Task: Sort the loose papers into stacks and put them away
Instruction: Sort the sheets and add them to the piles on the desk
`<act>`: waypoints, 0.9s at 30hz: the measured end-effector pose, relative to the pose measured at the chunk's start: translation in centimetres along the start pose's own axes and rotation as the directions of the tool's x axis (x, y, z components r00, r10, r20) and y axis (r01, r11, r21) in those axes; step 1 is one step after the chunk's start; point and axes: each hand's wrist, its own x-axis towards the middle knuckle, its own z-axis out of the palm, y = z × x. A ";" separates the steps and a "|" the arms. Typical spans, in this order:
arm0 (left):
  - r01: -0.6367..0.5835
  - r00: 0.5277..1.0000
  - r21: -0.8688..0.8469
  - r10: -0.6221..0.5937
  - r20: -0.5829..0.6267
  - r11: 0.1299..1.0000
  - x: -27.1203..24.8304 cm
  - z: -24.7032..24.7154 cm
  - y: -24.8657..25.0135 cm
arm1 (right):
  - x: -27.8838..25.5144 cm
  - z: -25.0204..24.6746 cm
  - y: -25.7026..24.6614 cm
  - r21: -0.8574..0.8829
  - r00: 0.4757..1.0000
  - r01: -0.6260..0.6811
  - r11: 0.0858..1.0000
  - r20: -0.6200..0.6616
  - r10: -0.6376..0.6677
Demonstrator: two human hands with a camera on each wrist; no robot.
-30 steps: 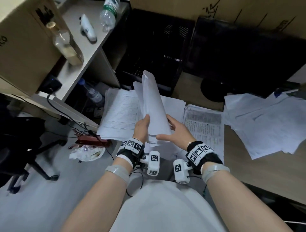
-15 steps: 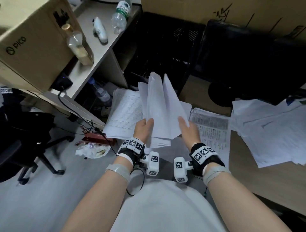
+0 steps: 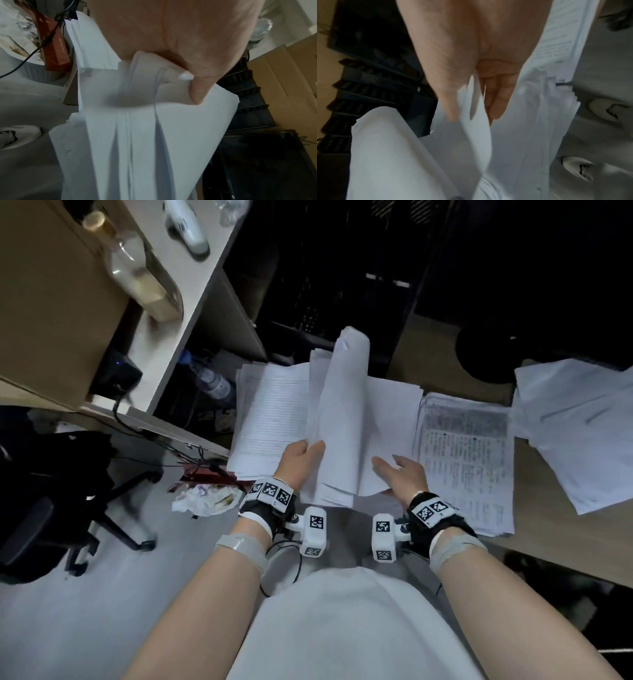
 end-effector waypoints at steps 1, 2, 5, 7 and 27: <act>0.020 1.000 -0.018 -0.020 0.024 1.000 0.5 -0.2 -0.4 | -0.1 0.2 -0.1 -0.059 1.000 0.013 0.998 -0.018 -0.014; 0.035 0.999 -0.026 -0.034 0.038 0.999 0.8 -0.3 -0.6 | 0.1 0.3 0.0 -0.101 0.998 0.007 0.995 -0.066 -0.013; 0.045 0.999 0.022 -0.044 -0.017 0.999 2.2 -1.0 -1.3 | 0.3 0.0 0.4 -0.137 0.974 -0.092 0.986 -0.220 0.060; 0.044 0.997 0.044 -0.041 -0.065 0.998 2.8 -1.7 -1.2 | 0.3 -0.1 0.9 -0.146 0.959 -0.161 0.976 -0.259 0.119; -0.127 0.971 -0.094 0.143 0.191 0.987 1.8 2.4 2.8 | -1.9 1.5 -6.5 0.294 0.942 0.179 0.939 0.222 -0.250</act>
